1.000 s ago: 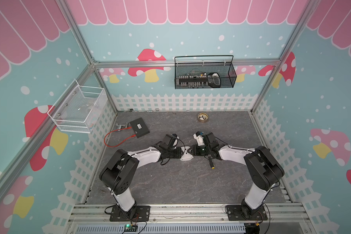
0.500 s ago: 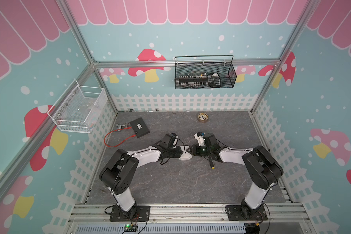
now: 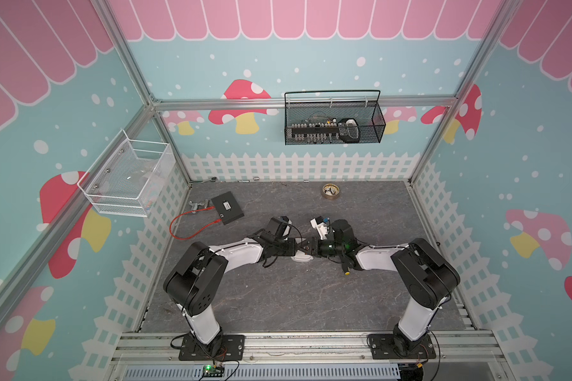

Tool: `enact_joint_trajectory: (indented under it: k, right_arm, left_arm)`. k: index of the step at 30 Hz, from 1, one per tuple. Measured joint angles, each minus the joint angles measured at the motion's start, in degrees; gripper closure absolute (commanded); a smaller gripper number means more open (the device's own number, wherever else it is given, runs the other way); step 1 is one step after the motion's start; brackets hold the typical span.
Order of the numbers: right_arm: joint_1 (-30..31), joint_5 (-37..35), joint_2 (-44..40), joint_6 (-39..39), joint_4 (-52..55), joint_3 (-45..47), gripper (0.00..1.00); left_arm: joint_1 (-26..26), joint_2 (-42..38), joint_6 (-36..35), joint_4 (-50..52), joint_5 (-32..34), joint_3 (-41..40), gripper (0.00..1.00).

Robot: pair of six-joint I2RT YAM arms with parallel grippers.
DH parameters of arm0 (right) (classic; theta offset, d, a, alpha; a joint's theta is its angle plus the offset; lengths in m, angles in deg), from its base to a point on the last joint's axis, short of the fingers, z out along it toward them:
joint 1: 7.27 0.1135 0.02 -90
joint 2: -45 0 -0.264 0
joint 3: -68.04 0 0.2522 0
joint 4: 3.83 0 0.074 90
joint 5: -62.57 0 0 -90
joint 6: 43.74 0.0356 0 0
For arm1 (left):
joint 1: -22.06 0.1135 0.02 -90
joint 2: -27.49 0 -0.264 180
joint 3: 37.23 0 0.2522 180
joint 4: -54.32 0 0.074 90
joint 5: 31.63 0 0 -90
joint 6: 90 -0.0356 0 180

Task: Remove the battery from the alarm
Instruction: Remove the cover from the alarm.

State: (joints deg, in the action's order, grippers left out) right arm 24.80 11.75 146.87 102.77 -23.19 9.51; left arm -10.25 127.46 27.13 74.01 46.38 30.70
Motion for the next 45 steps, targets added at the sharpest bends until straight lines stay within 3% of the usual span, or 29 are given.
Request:
enact_joint_trajectory:
  k: [8,14,23,35,41,45]
  right_arm:
    - [-0.11,-3.89,-5.4,-2.82,7.15,0.33,0.64]
    - [-0.26,-11.74,-13.77,-9.49,20.5,-4.66,0.64]
    - [0.79,-26.75,-12.15,-17.18,42.73,-15.72,0.68]
    - [7.65,-37.7,-2.97,-18.73,57.88,-28.63,0.67]
    - [10.4,-42.38,3.76,-18.08,63.73,-37.2,0.64]
    - [11.15,-45.66,6.45,-17.0,68.35,-40.02,0.64]
  left_arm:
    - [-0.02,0.0,-0.2,-0.02,0.0,0.0,0.61]
    - [-0.02,0.0,-0.2,-0.02,0.0,0.0,0.61]
    - [-0.17,-1.62,-0.15,1.62,0.9,-0.48,0.58]
    - [0.42,-19.3,0.55,9.46,6.34,-1.25,0.56]
    - [6.34,-31.47,0.48,13.7,8.85,-1.25,0.56]
    - [8.7,-33.88,-0.35,15.72,8.79,-1.27,0.56]
